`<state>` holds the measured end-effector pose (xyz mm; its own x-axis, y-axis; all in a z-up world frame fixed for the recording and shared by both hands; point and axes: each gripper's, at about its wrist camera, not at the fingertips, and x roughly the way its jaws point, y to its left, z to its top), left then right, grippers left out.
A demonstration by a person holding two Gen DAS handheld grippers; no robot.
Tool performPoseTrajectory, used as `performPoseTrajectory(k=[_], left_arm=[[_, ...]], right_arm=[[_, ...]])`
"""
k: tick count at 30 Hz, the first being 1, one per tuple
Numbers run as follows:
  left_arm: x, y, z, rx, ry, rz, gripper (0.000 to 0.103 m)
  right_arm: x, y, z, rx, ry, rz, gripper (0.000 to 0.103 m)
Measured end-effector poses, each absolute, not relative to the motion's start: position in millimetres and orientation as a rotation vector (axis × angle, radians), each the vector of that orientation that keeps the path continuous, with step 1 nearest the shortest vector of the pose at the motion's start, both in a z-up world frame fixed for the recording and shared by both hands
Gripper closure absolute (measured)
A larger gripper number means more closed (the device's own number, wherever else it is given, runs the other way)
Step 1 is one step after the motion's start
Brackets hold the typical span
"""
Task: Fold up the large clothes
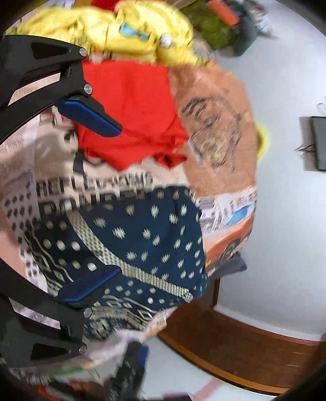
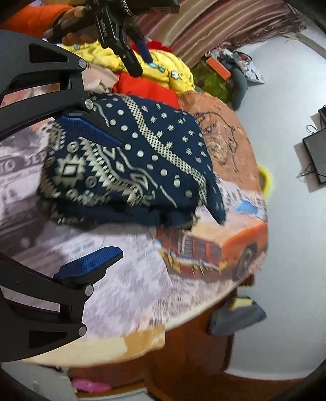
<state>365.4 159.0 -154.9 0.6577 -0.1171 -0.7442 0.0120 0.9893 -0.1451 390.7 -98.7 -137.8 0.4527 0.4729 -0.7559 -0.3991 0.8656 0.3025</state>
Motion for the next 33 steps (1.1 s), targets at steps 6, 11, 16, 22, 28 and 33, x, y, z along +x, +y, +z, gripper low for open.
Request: performPoseTrajectory(k=[6,11,16,22,28,33], left_arm=[[410.6,169.4,-196.6,-0.351,1.004,-0.205,0.001],[437.5,174.4,-234.1,-0.541,1.082,-0.298,0.000],[455.2,174.7,-256.3,-0.661,1.102,-0.344,0.000],[456.3,159.7,-251.6,-0.648,1.080,-0.383,0.016],[443.3,152.6,-228.0,-0.582,1.056,-0.352,0.035],[421.4,152.7,-191.0,-0.502,0.990,-0.323,0.042]], right_arm=[[427.7,-86.4,-179.3,0.173,1.116,0.567,0.024],[451.0,-80.7,-213.2,0.227,1.227,0.637,0.024],[458.2,-78.2,-220.5,0.274,1.253,0.699,0.021],[456.4,-71.0,-216.0,0.307,1.250,0.742,0.035],[443.8,-62.9,-201.5,0.312,1.211,0.757,0.068],[426.2,-51.4,-177.1,0.262,1.161,0.762,0.074]])
